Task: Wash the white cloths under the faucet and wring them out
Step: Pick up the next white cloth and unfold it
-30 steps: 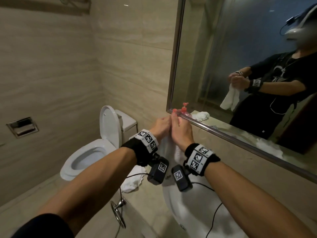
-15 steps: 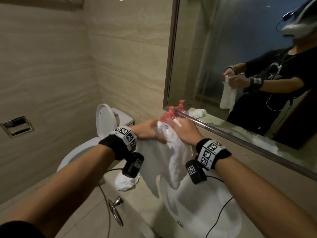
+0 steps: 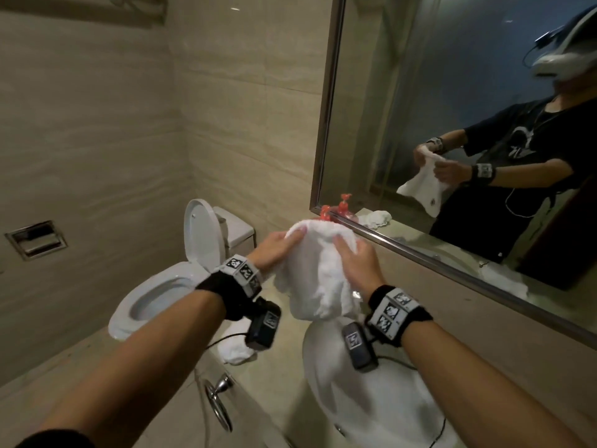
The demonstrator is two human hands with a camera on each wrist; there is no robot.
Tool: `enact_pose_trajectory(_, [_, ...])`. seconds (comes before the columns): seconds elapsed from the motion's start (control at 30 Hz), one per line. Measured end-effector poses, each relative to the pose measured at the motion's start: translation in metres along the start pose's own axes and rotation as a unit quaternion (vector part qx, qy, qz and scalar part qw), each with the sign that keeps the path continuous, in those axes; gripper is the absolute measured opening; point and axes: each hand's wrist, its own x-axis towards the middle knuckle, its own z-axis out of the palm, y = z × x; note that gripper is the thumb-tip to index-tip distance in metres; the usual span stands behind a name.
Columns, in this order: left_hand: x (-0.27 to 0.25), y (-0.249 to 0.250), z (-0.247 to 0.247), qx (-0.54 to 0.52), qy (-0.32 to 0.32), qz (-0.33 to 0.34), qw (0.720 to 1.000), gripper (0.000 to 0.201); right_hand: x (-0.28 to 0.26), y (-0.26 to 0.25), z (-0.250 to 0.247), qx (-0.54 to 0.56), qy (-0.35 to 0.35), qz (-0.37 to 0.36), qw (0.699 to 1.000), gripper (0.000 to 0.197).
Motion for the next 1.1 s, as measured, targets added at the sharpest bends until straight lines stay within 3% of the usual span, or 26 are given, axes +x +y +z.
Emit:
enact_pose_trajectory(0.03, [0.003, 0.005, 0.013, -0.041, 0.015, -0.015, 0.999, 0.056, -0.006, -0.004, 0.018, 0.015, -0.007, -0.008, 1.0, 0.037])
enact_pose_trajectory(0.1, [0.005, 0.014, 0.036, -0.07, 0.026, -0.019, 0.997, 0.041, -0.016, -0.015, 0.045, 0.022, -0.024, -0.029, 0.999, 0.035])
enact_pose_trajectory(0.23, [-0.001, 0.019, 0.057, 0.012, 0.005, -0.014, 1.0, 0.038, 0.0, -0.028, 0.032, -0.029, 0.075, -0.013, 0.997, 0.041])
enact_pose_trajectory(0.3, [0.0, 0.018, 0.059, 0.013, -0.002, -0.018, 1.0, 0.04, 0.005, -0.024, 0.025, -0.016, 0.065, 0.011, 0.998, 0.043])
enact_pose_trajectory(0.4, [0.002, 0.024, 0.057, -0.013, 0.03, -0.017, 0.999, 0.038, -0.006, -0.013, 0.044, -0.022, 0.066, -0.04, 0.997, 0.045])
enact_pose_trajectory(0.5, [-0.006, 0.022, 0.055, 0.017, 0.004, -0.048, 0.999, 0.043, -0.007, -0.008, 0.037, -0.034, 0.074, -0.054, 0.995, 0.048])
enact_pose_trajectory(0.6, [-0.011, 0.013, 0.044, 0.026, -0.093, -0.076, 0.992, 0.028, 0.003, -0.006, 0.012, -0.097, 0.002, 0.024, 0.995, 0.056])
enact_pose_trajectory(0.67, [-0.009, 0.013, 0.029, 0.179, -0.167, -0.034, 0.969, 0.012, 0.004, -0.007, 0.001, -0.111, -0.054, 0.012, 0.992, 0.056])
enact_pose_trajectory(0.7, [-0.005, 0.01, 0.022, 0.308, -0.17, -0.013, 0.936, 0.019, 0.002, -0.009, -0.002, -0.128, -0.087, -0.014, 0.988, 0.052])
enact_pose_trajectory(0.77, [-0.003, 0.004, 0.008, 0.493, -0.136, -0.003, 0.86, 0.034, 0.001, -0.012, -0.01, -0.207, -0.185, -0.058, 0.959, 0.047])
enact_pose_trajectory(0.8, [-0.002, -0.001, 0.001, 0.519, -0.132, 0.005, 0.845, 0.034, 0.002, -0.013, -0.014, -0.273, -0.235, -0.079, 0.929, 0.049])
enact_pose_trajectory(0.87, [0.0, -0.009, -0.006, 0.523, -0.152, 0.017, 0.838, 0.028, 0.004, -0.013, -0.02, -0.397, -0.292, -0.111, 0.863, 0.057])
enact_pose_trajectory(0.9, [-0.002, -0.012, -0.008, 0.533, -0.16, 0.016, 0.831, 0.027, 0.004, -0.013, -0.021, -0.427, -0.299, -0.115, 0.845, 0.055])
enact_pose_trajectory(1.0, [-0.003, -0.018, -0.012, 0.566, -0.148, 0.02, 0.811, 0.035, 0.013, -0.008, -0.026, -0.479, -0.29, -0.121, 0.82, 0.039])
enact_pose_trajectory(1.07, [-0.003, -0.02, -0.018, 0.552, -0.11, 0.024, 0.826, 0.033, 0.017, -0.004, -0.032, -0.514, -0.289, -0.117, 0.799, 0.034])
enact_pose_trajectory(1.1, [-0.001, -0.021, -0.022, 0.534, -0.085, 0.026, 0.841, 0.036, 0.02, 0.001, -0.037, -0.496, -0.284, -0.101, 0.814, 0.031])
